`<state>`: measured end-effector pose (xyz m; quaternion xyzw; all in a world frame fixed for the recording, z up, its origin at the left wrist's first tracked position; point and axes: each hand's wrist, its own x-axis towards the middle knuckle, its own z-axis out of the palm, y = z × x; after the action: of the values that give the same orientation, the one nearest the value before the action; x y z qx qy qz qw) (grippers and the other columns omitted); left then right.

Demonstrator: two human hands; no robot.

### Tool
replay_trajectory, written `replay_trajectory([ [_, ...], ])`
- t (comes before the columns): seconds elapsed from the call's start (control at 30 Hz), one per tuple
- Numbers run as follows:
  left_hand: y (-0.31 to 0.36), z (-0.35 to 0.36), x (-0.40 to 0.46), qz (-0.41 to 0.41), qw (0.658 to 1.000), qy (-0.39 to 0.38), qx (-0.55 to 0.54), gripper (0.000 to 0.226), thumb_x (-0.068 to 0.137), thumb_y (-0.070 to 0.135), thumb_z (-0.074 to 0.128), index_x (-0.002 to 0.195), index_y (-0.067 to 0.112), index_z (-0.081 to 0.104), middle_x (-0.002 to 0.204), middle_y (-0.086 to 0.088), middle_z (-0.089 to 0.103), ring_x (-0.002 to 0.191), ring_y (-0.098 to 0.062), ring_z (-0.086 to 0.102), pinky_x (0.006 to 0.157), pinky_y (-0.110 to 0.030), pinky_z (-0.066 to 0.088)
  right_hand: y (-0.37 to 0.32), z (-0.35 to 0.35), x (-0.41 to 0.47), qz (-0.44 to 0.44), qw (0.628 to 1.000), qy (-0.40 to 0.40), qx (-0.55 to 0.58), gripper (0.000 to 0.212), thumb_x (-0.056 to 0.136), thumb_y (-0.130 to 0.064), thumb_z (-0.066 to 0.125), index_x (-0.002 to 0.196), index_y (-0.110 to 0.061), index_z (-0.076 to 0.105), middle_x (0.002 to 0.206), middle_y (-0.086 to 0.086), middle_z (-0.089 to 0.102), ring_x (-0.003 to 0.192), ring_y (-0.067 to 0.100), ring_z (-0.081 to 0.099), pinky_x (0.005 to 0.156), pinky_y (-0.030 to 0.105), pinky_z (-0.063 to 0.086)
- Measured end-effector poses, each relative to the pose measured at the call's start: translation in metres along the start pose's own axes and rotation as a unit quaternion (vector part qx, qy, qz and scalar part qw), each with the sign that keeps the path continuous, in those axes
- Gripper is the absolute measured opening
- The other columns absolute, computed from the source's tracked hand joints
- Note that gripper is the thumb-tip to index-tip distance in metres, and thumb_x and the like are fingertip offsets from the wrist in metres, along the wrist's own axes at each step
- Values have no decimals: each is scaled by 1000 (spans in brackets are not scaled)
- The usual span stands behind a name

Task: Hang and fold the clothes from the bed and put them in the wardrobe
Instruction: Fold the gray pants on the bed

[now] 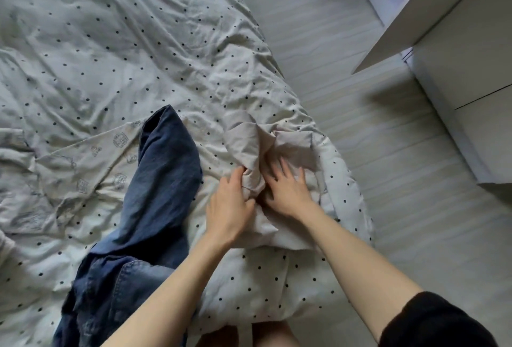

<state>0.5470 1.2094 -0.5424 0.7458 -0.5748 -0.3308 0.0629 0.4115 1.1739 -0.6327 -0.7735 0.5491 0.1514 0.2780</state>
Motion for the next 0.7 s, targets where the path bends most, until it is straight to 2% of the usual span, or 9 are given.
replay_trajectory([
  [0.07,15,9,-5,25,1000,-2,13,57,83,24,57,136,25,36,121,-8,46,106,-32,52,82,-40,44,25,-3,-20,-19,997,45,63,60,96,-35,42,150,-24,18,160,2,-1,147,19,-2,116,49,8],
  [0.13,29,23,-12,81,996,-35,30,67,86,35,57,144,23,27,125,-9,41,109,-30,50,86,-41,45,43,-1,-47,4,974,112,198,47,98,-22,45,144,-16,37,157,5,16,145,18,14,116,32,13],
  [0.23,47,55,-21,159,976,-110,103,76,89,44,49,150,20,12,137,-7,36,121,-26,41,96,-37,38,62,-6,-82,152,876,172,425,35,98,-14,46,133,-12,53,141,2,47,132,12,41,100,11,27],
  [0.3,51,74,-22,187,959,-140,159,74,91,45,42,150,16,9,147,-5,29,129,-22,35,101,-35,30,70,-11,-91,188,849,182,458,33,98,-15,47,130,-10,56,133,3,56,125,11,48,92,6,29],
  [0.43,46,91,-15,272,925,-175,201,62,95,30,35,149,6,14,153,-6,25,131,-20,33,109,-27,19,64,-31,-85,121,896,275,326,34,94,-7,51,127,-6,57,137,9,51,128,22,44,105,20,27],
  [0.5,35,88,-12,310,912,-191,187,56,97,26,33,148,7,18,153,-6,27,134,-19,31,112,-24,13,51,-37,-75,56,910,300,282,33,92,-5,52,124,-5,59,135,11,51,126,25,46,105,21,26],
  [0.57,22,81,-14,329,905,-212,166,53,100,28,30,149,10,19,155,-5,23,141,-16,22,116,-25,4,40,-36,-63,8,934,235,270,38,96,-13,47,134,-10,51,144,10,42,132,24,38,108,25,25],
  [0.63,4,72,-18,329,901,-223,174,56,102,35,24,151,13,10,159,-2,9,146,-13,6,116,-25,-7,38,-26,-50,15,963,127,238,50,100,-27,38,149,-18,25,158,3,14,144,19,15,116,31,17],
  [0.7,-13,64,-23,316,896,-235,203,58,101,45,15,151,21,-1,156,6,-8,145,-12,-8,113,-28,-17,44,-16,-38,56,984,45,162,62,100,-40,32,151,-23,1,159,-2,-8,146,18,-4,119,37,6],
])
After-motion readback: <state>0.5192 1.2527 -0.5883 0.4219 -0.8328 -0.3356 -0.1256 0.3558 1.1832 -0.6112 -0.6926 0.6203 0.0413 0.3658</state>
